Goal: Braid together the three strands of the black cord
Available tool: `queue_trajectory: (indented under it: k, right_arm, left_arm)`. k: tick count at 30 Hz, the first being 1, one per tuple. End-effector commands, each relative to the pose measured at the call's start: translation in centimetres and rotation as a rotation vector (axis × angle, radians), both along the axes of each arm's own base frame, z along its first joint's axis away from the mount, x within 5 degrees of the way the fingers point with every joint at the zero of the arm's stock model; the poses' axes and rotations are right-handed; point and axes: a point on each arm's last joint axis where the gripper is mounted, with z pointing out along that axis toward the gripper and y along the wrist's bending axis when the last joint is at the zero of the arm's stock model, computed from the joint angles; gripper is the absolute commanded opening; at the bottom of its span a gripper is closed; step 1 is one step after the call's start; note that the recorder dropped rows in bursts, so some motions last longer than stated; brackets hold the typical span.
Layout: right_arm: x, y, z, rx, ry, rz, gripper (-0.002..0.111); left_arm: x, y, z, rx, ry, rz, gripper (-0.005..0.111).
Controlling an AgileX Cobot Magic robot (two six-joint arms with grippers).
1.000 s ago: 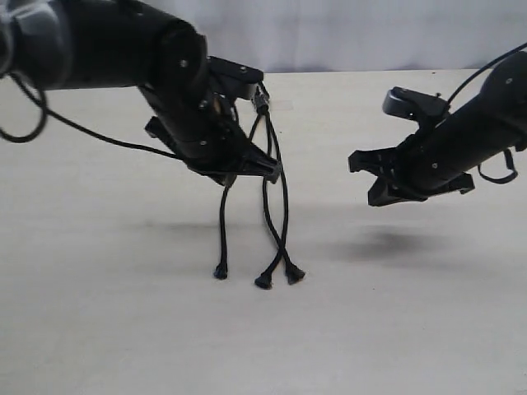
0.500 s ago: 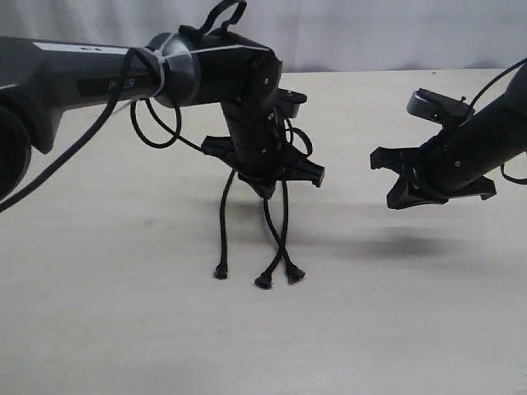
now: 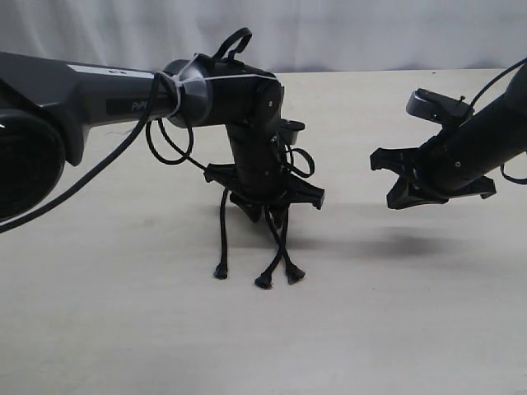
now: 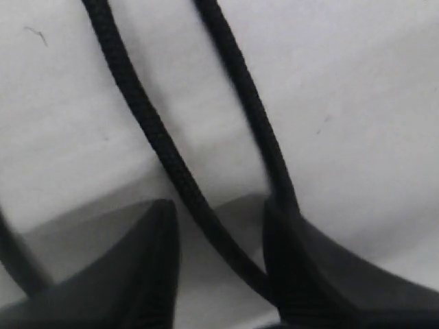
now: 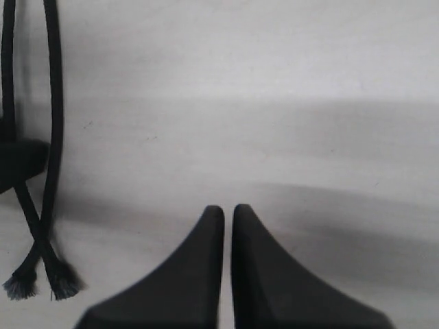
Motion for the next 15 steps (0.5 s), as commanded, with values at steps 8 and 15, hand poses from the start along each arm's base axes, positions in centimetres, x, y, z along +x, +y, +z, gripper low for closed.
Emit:
queue_trajectory:
  k: [8,15]
  right_arm:
    - [0.1,-0.3,0.3,-0.007,-0.015,-0.003,0.004]
    - [0.1,-0.1,0.3,0.018,-0.004,-0.016,0.004]
  left_arm:
    - [-0.1,-0.7,4.0,-0.153,-0.026,-0.036,0.000]
    - [1.2,3.4,8.4,-0.083,-0.136,-0.052,0.000]
